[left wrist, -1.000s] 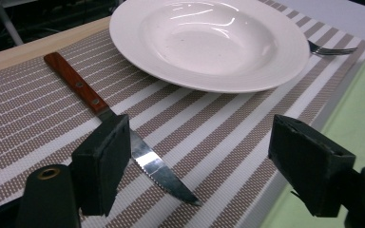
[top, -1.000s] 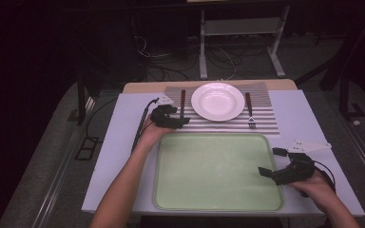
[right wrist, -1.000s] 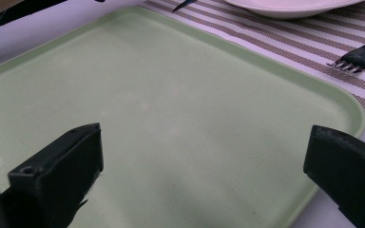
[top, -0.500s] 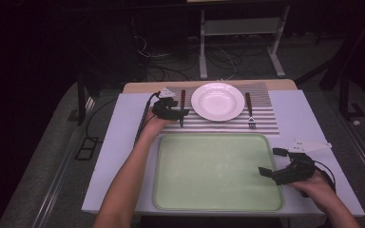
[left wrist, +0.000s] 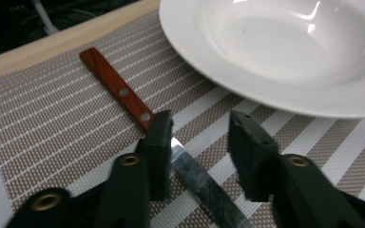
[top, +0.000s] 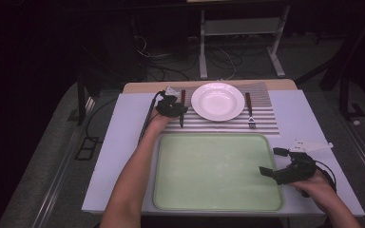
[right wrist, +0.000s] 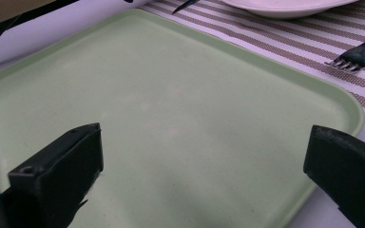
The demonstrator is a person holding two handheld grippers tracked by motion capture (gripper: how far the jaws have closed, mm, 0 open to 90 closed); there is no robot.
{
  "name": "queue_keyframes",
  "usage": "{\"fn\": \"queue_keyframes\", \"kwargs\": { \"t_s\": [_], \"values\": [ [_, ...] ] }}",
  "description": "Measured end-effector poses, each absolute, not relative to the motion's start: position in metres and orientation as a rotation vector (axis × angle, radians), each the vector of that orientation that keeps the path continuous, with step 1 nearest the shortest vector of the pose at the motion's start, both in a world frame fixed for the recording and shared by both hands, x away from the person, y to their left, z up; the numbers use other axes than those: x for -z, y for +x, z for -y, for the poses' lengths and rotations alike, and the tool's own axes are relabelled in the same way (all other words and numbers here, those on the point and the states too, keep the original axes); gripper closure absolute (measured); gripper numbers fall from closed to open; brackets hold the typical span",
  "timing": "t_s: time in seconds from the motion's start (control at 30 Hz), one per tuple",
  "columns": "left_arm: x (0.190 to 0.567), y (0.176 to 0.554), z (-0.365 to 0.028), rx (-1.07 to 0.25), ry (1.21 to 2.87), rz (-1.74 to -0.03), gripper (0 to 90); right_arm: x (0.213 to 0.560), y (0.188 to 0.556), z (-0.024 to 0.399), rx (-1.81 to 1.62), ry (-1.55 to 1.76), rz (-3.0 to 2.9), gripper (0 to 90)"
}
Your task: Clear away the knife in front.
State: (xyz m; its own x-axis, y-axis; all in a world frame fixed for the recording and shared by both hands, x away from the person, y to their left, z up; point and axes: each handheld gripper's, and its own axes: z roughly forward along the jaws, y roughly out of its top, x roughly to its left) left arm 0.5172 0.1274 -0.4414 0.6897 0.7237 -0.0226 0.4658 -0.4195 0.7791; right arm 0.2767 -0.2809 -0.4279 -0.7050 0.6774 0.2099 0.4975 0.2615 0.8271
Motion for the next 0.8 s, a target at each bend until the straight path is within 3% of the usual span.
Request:
{"fn": "queue_keyframes", "kwargs": {
  "t_s": [0.07, 0.37, 0.8],
  "values": [
    [0.444, 0.518, -0.127, -0.396, 2.115, -0.903, 70.8, 0.428, 0.277, 0.281, -1.427, 1.103, -2.339, 0.0],
    [0.444, 0.525, -0.120, -0.364, 2.151, -0.901, 88.2, 0.428, 0.277, 0.281, -1.428, 1.102, -2.340, 0.0],
    [0.450, 0.529, -0.116, -0.362, 2.172, -0.922, 89.3, 0.427, 0.277, 0.282, -1.434, 1.106, -2.337, 0.0]
  ]
}}
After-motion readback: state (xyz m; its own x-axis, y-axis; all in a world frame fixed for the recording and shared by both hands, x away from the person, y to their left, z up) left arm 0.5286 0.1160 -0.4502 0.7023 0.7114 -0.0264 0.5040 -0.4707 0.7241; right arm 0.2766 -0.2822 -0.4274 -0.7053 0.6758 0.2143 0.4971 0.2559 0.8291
